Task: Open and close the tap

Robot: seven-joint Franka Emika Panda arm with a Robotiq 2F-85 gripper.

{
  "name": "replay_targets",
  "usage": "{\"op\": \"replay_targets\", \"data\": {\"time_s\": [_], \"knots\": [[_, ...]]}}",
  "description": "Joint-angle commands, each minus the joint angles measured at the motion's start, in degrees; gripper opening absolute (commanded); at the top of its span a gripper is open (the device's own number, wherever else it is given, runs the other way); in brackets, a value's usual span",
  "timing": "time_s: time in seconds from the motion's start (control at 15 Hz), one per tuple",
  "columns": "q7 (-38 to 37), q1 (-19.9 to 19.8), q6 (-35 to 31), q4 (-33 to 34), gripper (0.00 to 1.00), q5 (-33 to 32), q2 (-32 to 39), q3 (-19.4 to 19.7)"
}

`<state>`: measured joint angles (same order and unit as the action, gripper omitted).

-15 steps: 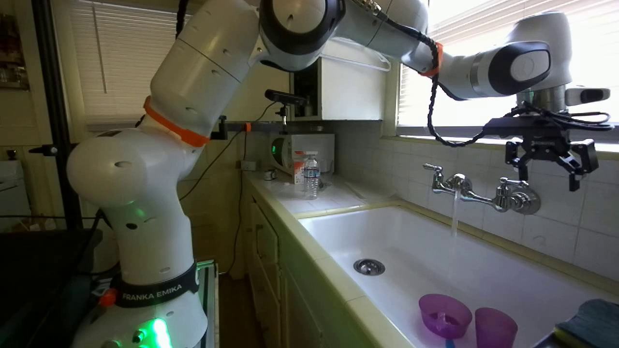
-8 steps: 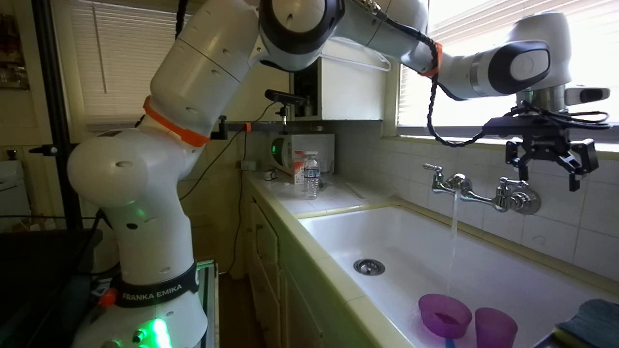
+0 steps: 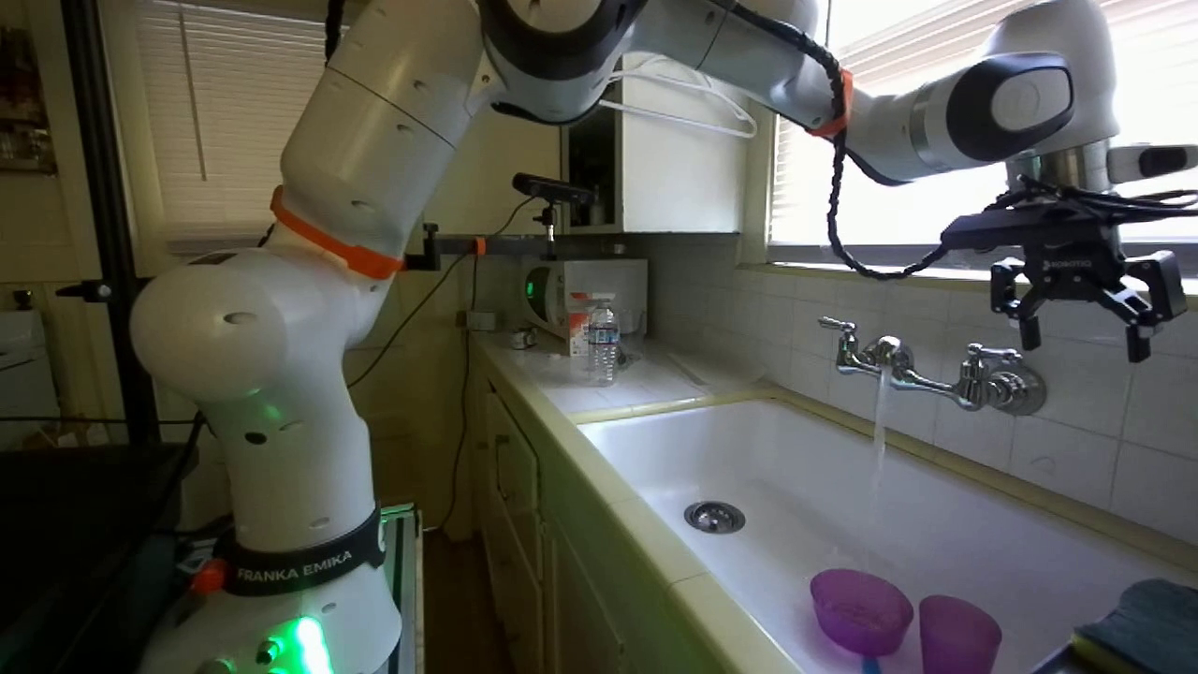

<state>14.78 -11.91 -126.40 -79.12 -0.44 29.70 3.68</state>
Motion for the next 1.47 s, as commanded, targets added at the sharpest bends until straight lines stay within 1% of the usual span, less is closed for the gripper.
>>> {"op": "replay_targets", "data": {"time_s": [0.0, 0.27, 0.4, 0.8, 1.13, 1.4], "knots": [[1.2, 0.2, 1.6, -6.4, 1.0, -0.3, -4.9, -0.2], [2.6, 0.3, 4.5, -7.8, 1.0, 0.4, -5.6, -0.9], [2.7, 0.5, 3.7, -7.9, 1.0, 0.2, -4.9, -0.8], [2.2, 0.7, 0.2, -7.9, 1.0, -0.2, -3.3, -0.6], [0.9, 0.3, -6.1, -7.1, 1.0, 0.6, -1.8, -0.5], [0.0, -0.1, -9.3, -6.5, 1.0, 1.8, -0.4, -0.7]]}}
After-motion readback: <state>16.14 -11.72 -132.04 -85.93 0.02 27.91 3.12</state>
